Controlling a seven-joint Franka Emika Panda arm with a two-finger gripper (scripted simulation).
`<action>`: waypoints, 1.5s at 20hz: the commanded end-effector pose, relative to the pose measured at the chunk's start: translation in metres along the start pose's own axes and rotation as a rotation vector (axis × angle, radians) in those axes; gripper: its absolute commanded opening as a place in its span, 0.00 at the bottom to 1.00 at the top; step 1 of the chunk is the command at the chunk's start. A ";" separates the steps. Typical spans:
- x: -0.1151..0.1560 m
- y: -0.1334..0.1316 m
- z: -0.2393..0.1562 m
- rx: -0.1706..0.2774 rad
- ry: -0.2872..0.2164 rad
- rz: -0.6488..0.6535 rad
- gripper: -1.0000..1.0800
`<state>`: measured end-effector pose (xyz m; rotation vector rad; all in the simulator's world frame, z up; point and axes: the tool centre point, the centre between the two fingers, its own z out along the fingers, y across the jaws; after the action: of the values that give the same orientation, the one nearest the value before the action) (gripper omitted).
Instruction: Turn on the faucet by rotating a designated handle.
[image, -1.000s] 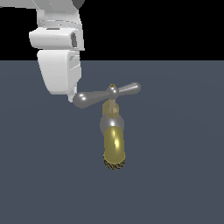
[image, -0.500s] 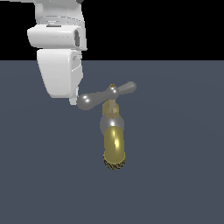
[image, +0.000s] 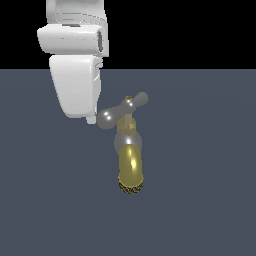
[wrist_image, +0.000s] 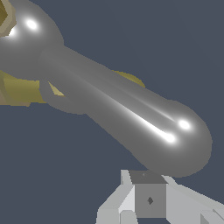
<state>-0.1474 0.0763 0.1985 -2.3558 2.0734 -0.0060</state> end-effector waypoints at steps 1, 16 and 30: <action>0.014 0.007 0.000 -0.003 0.000 0.021 0.00; 0.043 0.030 0.000 -0.002 -0.001 0.008 0.00; 0.118 0.040 0.000 -0.005 -0.001 0.021 0.00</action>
<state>-0.1708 -0.0245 0.1986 -2.3728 2.0611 -0.0040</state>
